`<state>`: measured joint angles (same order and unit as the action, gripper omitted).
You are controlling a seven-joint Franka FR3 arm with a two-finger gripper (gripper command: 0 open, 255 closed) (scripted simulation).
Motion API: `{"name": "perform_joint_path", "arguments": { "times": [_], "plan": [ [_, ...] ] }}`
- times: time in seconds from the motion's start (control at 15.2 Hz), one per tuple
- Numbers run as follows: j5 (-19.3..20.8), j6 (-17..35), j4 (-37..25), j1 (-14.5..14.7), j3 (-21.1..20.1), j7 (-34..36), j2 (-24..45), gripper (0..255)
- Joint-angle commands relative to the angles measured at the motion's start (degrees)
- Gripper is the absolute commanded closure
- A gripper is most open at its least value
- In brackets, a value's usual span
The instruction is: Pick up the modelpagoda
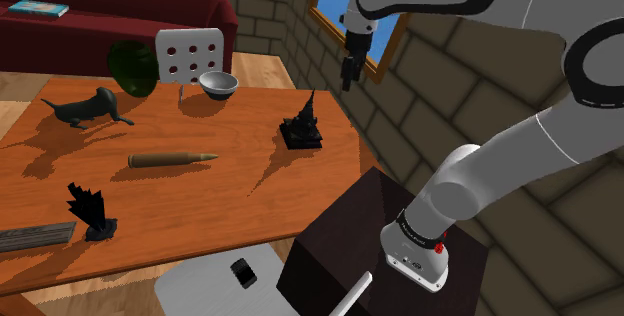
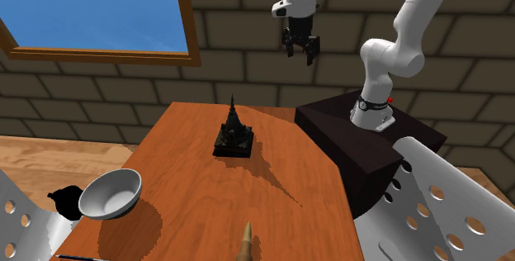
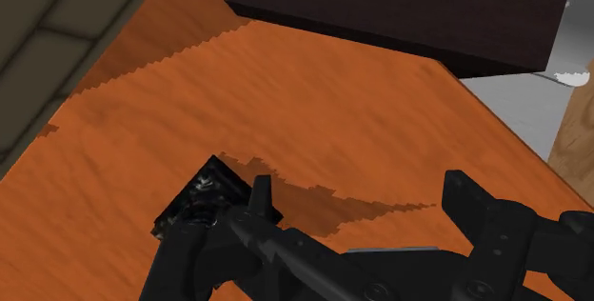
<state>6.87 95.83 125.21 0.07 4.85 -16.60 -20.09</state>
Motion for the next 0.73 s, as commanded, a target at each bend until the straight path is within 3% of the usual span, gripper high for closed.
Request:
{"name": "perform_joint_path", "arguments": {
  "times": [0.0, 0.66],
  "plan": [
    [1.4, 0.1, -3.6, -0.1, 0.2, -1.3, 6.0, 0],
    [8.4, -3.7, -25.2, -0.8, 1.1, -7.9, 33.9, 0]
  ]
}}
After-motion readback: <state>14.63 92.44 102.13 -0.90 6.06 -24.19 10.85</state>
